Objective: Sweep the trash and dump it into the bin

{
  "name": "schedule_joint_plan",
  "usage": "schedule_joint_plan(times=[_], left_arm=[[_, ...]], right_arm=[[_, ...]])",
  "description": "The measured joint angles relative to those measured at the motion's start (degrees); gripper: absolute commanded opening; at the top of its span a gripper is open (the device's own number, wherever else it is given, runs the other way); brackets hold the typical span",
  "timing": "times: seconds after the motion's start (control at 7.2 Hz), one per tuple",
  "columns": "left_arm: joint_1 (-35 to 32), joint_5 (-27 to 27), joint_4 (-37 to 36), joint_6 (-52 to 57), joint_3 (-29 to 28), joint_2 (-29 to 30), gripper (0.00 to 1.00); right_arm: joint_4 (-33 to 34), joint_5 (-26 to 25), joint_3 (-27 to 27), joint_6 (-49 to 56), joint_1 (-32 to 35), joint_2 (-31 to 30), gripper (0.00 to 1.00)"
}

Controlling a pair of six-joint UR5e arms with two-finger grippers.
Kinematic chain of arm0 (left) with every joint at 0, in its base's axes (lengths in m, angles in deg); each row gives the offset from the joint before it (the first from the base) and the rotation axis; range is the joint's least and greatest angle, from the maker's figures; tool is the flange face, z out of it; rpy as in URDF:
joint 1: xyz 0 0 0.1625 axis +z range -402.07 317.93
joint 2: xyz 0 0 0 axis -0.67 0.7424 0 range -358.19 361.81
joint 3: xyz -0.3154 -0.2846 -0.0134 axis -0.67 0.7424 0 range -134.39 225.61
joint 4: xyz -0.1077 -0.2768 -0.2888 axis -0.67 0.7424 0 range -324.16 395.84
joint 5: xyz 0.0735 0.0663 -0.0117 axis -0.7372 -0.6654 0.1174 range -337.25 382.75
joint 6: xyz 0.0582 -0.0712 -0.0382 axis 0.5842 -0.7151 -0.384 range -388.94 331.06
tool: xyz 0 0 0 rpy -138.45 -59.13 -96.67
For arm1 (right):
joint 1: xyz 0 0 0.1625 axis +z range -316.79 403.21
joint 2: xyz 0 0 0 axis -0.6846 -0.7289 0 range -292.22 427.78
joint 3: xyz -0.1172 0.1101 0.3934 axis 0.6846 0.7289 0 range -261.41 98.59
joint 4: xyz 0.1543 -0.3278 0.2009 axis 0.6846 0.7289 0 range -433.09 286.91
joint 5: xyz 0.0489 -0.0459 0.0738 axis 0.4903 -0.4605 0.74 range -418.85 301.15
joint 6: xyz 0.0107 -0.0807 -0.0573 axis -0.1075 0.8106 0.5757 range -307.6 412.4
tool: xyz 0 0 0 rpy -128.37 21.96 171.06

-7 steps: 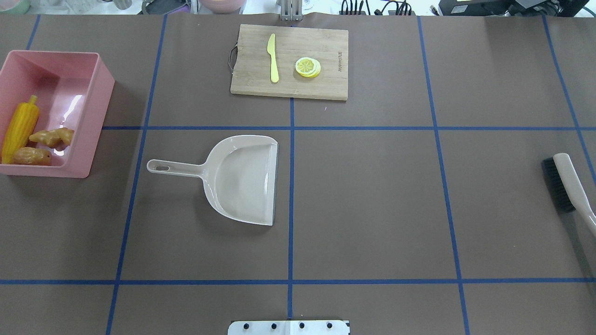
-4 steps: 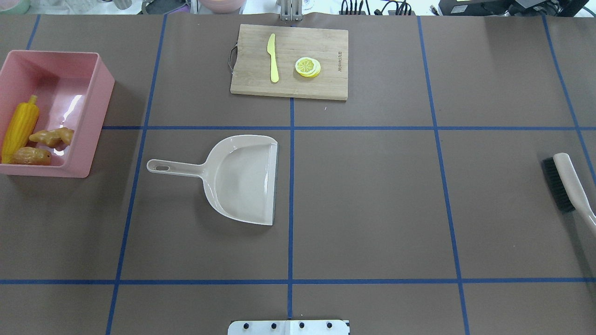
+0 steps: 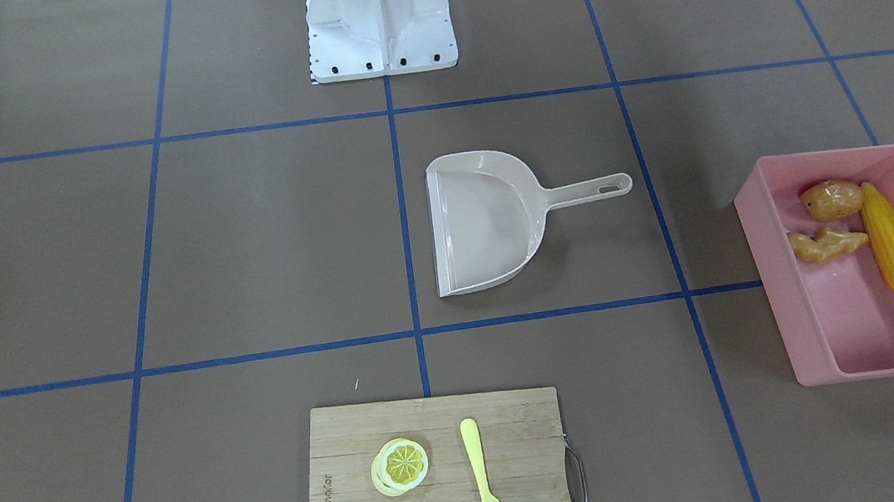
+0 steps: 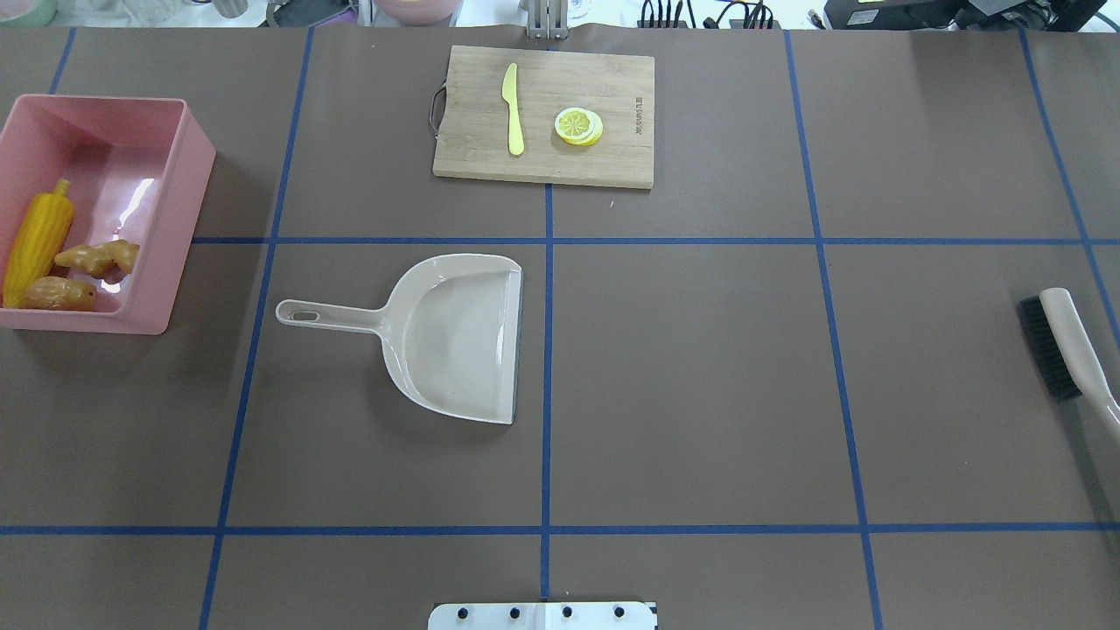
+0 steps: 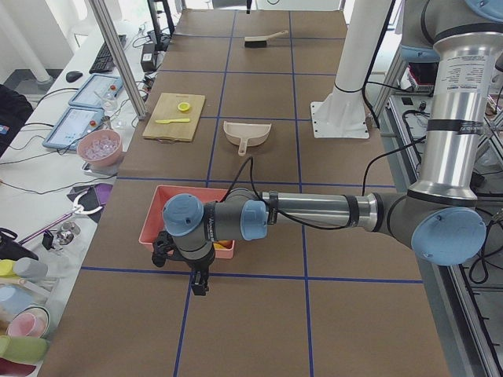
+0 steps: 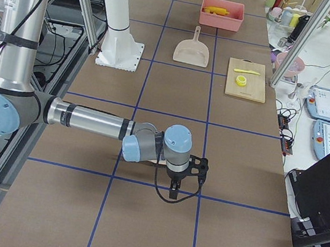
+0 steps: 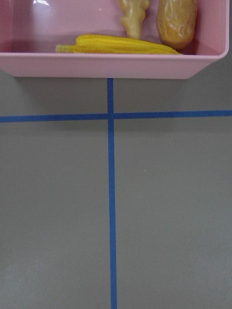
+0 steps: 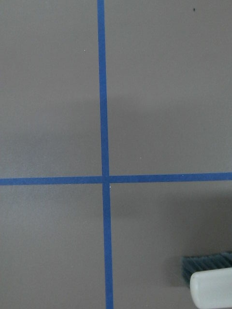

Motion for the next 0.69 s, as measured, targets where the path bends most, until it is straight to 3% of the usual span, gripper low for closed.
schedule_joint_plan(times=[0.28,0.69], left_arm=[[0.0,-0.2,0.2,0.0,0.3,0.0,0.99],[0.1,-0.3,0.5,0.1,0.2,0.0,0.99]], right_arm=[[1.7,1.6,-1.9,-0.4,0.1,-0.6,1.0],[9.9,2.9,-6.2,0.0,0.1,-0.6,1.0]])
